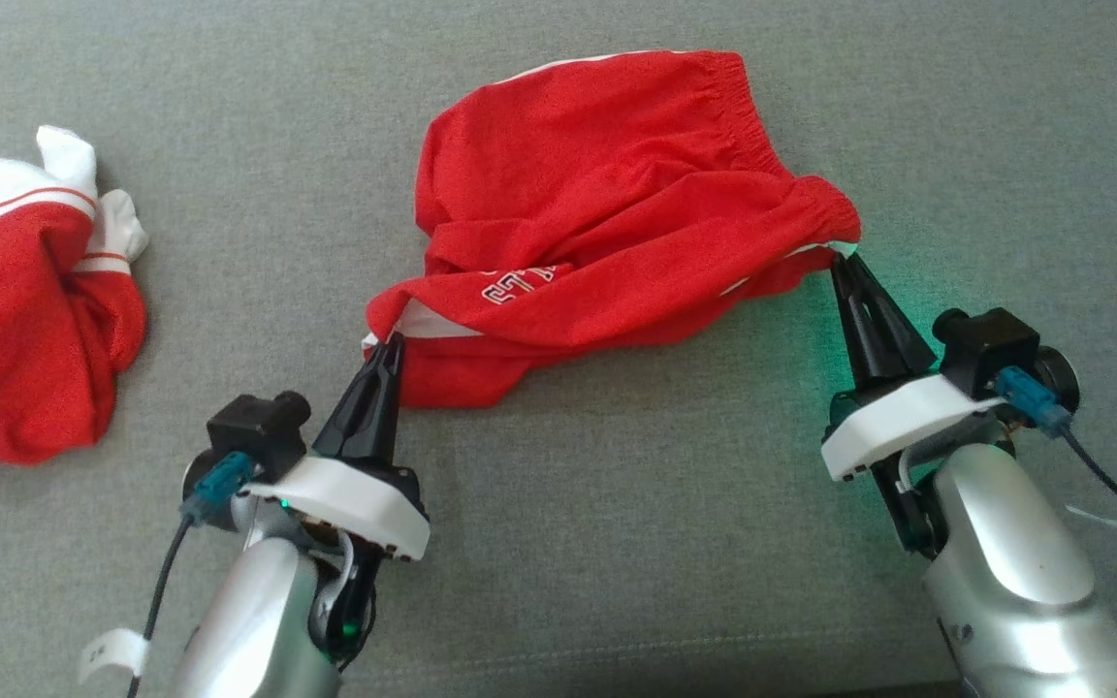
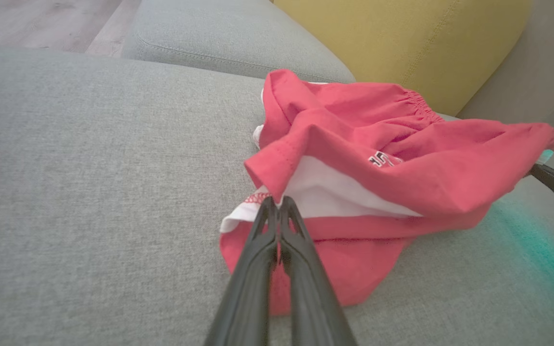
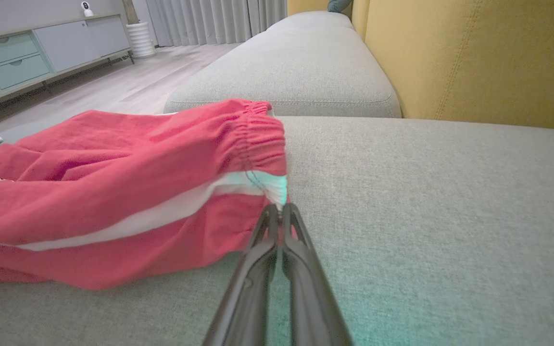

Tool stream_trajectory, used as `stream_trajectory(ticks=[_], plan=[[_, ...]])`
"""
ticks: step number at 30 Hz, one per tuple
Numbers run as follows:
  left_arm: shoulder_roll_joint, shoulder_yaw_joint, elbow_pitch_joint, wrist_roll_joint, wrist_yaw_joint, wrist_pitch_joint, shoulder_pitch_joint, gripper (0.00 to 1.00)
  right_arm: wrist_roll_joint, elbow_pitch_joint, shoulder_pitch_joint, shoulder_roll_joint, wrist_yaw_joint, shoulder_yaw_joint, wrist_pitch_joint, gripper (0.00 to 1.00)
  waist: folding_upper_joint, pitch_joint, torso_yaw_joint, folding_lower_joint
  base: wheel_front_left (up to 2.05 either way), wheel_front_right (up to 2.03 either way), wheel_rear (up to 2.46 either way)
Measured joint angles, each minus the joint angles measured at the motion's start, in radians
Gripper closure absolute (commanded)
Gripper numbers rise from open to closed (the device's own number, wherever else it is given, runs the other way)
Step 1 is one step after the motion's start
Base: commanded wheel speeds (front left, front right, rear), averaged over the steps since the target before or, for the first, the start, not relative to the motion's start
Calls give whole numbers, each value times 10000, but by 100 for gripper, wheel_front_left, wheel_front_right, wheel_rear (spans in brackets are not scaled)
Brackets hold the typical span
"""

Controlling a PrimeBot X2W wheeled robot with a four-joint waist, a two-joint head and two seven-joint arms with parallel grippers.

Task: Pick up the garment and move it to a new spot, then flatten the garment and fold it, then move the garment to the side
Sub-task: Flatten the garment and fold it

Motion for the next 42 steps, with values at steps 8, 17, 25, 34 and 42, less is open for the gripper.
stream_trajectory(ticks=[8,17,25,34,42], plan=[[-2,232,-612,173,0,0,4,100,276,-472,2,58,0,-50,0,100,0,-213,85,0,0,0,0],[706,734,-2704,744,0,-29,-636,100,807,-1962,-50,-4,0,56,-2,100,0,-1075,148,0,0,0,0],[2136,941,-3942,1072,-19,-56,-2841,100,1630,-3636,-1972,-1074,0,360,107,100,0,-1526,-30,-1,0,0,0],[2086,347,-2136,1275,31,1083,-6722,100,1864,-2746,-5093,-1781,0,746,1244,100,0,48,130,0,0,0,0],[1536,483,-167,2105,1049,13,-9843,100,961,2,-8331,-1139,0,-86,98,100,0,1676,346,4,0,0,0]])
